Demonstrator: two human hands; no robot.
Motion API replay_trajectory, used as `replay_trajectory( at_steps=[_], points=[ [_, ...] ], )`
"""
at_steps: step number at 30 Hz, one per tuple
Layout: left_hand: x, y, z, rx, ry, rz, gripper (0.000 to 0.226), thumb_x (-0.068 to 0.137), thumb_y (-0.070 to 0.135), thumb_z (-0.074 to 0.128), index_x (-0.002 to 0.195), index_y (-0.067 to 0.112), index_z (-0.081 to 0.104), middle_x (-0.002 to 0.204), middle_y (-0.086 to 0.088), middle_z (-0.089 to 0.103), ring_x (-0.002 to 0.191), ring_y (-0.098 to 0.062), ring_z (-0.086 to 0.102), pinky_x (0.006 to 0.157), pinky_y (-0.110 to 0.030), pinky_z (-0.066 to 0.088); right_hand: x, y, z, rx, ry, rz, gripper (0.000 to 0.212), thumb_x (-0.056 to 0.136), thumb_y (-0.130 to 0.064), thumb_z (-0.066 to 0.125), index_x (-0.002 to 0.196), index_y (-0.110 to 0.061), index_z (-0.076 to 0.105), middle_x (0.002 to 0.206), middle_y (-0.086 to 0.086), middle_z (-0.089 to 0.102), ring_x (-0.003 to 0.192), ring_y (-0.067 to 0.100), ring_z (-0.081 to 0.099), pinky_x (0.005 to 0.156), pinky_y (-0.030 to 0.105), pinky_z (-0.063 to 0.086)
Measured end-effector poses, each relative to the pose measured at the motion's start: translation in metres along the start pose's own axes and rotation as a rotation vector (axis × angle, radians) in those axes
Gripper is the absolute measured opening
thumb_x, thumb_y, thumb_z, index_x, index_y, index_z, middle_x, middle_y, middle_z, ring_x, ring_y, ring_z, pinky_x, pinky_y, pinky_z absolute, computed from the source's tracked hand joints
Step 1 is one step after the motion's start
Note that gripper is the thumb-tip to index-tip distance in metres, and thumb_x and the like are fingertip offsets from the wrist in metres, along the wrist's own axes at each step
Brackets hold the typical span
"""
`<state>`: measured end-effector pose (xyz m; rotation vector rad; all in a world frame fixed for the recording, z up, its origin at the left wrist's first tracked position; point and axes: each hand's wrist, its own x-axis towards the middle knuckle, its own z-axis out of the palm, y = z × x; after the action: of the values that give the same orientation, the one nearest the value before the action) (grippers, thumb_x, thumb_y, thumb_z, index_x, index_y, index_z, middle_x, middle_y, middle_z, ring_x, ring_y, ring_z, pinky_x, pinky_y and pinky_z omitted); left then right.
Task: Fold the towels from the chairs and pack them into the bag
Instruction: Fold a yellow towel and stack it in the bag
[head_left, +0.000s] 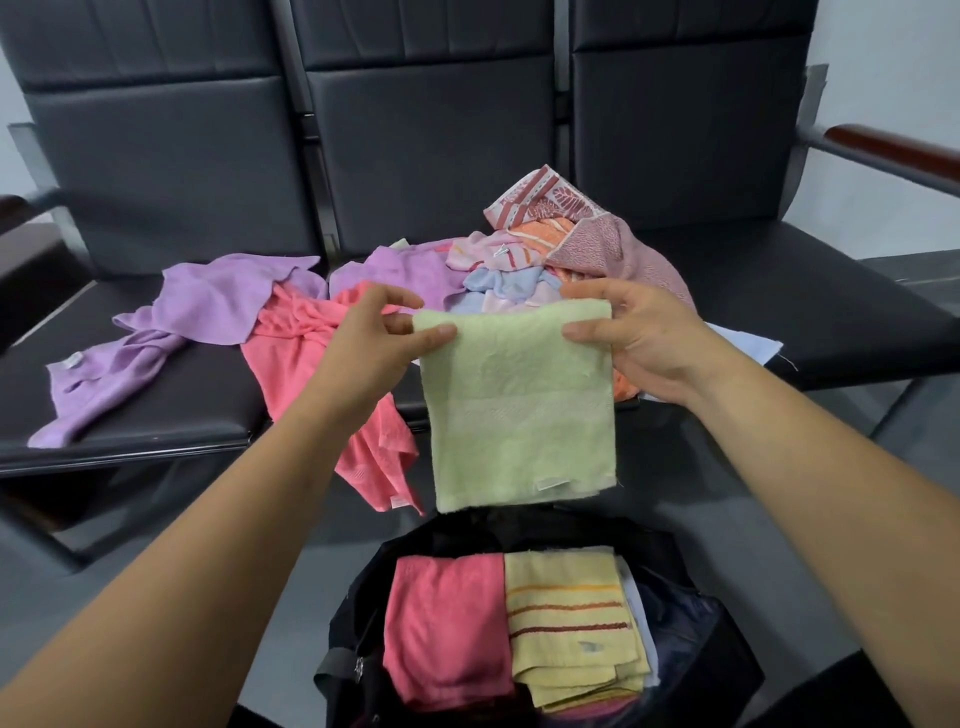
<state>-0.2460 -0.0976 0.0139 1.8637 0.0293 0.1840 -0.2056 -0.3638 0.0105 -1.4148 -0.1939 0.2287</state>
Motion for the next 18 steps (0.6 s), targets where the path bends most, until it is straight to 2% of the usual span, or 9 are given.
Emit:
replay_trajectory(
  at_steps=[2, 4, 6, 8, 10, 12, 14, 16, 18],
  points=[
    [0.001, -0.004, -0.003, 0.135, -0.09, 0.047, 0.048, 0.08, 0.017, 0.085, 0.122, 0.014, 0.062, 0.101, -0.016, 0.074, 0.088, -0.025, 0.071, 0.083, -0.032, 0.057, 0.001, 0.002, -0.005, -0.182, 0.005, -0.004, 0.052, 0.081, 0.013, 0.073, 0.126, -0.011, 0.063, 0.115, 0.01, 0.072, 0.104, 0.021, 0.072, 0.091, 0.034, 0.059],
    [0.002, -0.008, -0.004, 0.39, -0.099, 0.132, 0.045, 0.079, 0.02, 0.086, 0.119, 0.019, 0.067, 0.091, -0.001, 0.071, 0.076, -0.011, 0.066, 0.072, -0.009, 0.05, 0.001, 0.007, -0.01, -0.534, 0.051, -0.066, 0.057, 0.077, 0.004, 0.082, 0.127, -0.017, 0.065, 0.115, 0.004, 0.072, 0.107, 0.02, 0.07, 0.095, 0.038, 0.057],
    [0.003, -0.013, 0.0, 0.56, -0.089, 0.209, 0.035, 0.081, 0.023, 0.084, 0.113, 0.017, 0.072, 0.085, 0.008, 0.067, 0.072, 0.003, 0.058, 0.062, -0.004, 0.04, 0.001, 0.012, -0.011, -0.808, 0.094, -0.114, 0.049, 0.073, -0.006, 0.087, 0.117, -0.019, 0.07, 0.109, 0.0, 0.073, 0.102, 0.018, 0.068, 0.091, 0.036, 0.054],
    [0.005, -0.02, 0.004, 0.577, -0.062, 0.239, 0.025, 0.084, 0.021, 0.081, 0.106, 0.015, 0.073, 0.081, 0.006, 0.065, 0.068, 0.003, 0.054, 0.06, -0.005, 0.037, -0.001, 0.015, -0.01, -0.896, 0.119, -0.169, 0.033, 0.076, -0.012, 0.086, 0.105, -0.021, 0.072, 0.099, -0.002, 0.071, 0.09, 0.013, 0.063, 0.078, 0.03, 0.047],
    [0.007, -0.026, 0.006, 0.491, -0.033, 0.249, 0.016, 0.086, 0.023, 0.078, 0.1, 0.016, 0.072, 0.081, 0.004, 0.062, 0.07, -0.003, 0.054, 0.065, -0.012, 0.04, -0.003, 0.018, -0.013, -0.833, 0.154, -0.227, 0.022, 0.079, -0.016, 0.083, 0.093, -0.028, 0.071, 0.096, 0.001, 0.069, 0.086, 0.013, 0.06, 0.075, 0.029, 0.045],
    [0.006, -0.03, 0.007, 0.342, -0.037, 0.243, 0.015, 0.089, 0.034, 0.073, 0.096, 0.022, 0.068, 0.091, 0.002, 0.063, 0.087, -0.018, 0.06, 0.08, -0.035, 0.051, -0.008, 0.024, -0.017, -0.585, 0.188, -0.232, 0.02, 0.083, -0.013, 0.08, 0.088, -0.029, 0.07, 0.091, -0.006, 0.07, 0.086, 0.008, 0.062, 0.076, 0.023, 0.048],
    [-0.002, -0.033, 0.013, 0.223, -0.072, 0.234, 0.019, 0.091, 0.044, 0.064, 0.096, 0.026, 0.059, 0.092, 0.007, 0.061, 0.094, -0.025, 0.061, 0.085, -0.051, 0.052, -0.014, 0.032, -0.017, -0.302, 0.182, -0.182, 0.018, 0.088, -0.007, 0.075, 0.092, -0.024, 0.069, 0.085, -0.01, 0.072, 0.082, 0.005, 0.066, 0.069, 0.021, 0.052],
    [-0.01, -0.042, 0.024, 0.189, -0.116, 0.195, 0.021, 0.092, 0.048, 0.056, 0.097, 0.029, 0.05, 0.078, 0.016, 0.054, 0.079, -0.018, 0.055, 0.074, -0.046, 0.051, -0.02, 0.044, -0.015, -0.11, 0.171, -0.098, 0.015, 0.092, -0.004, 0.069, 0.098, -0.018, 0.068, 0.09, -0.003, 0.074, 0.085, 0.013, 0.07, 0.069, 0.028, 0.057],
    [-0.016, -0.054, 0.038, 0.185, -0.144, 0.145, 0.022, 0.094, 0.051, 0.053, 0.096, 0.031, 0.046, 0.069, 0.016, 0.048, 0.067, -0.014, 0.046, 0.065, -0.04, 0.043, -0.024, 0.06, -0.018, -0.011, 0.201, -0.045, 0.015, 0.093, -0.001, 0.067, 0.1, -0.014, 0.068, 0.094, 0.002, 0.075, 0.088, 0.019, 0.072, 0.079, 0.035, 0.059]
  ],
)
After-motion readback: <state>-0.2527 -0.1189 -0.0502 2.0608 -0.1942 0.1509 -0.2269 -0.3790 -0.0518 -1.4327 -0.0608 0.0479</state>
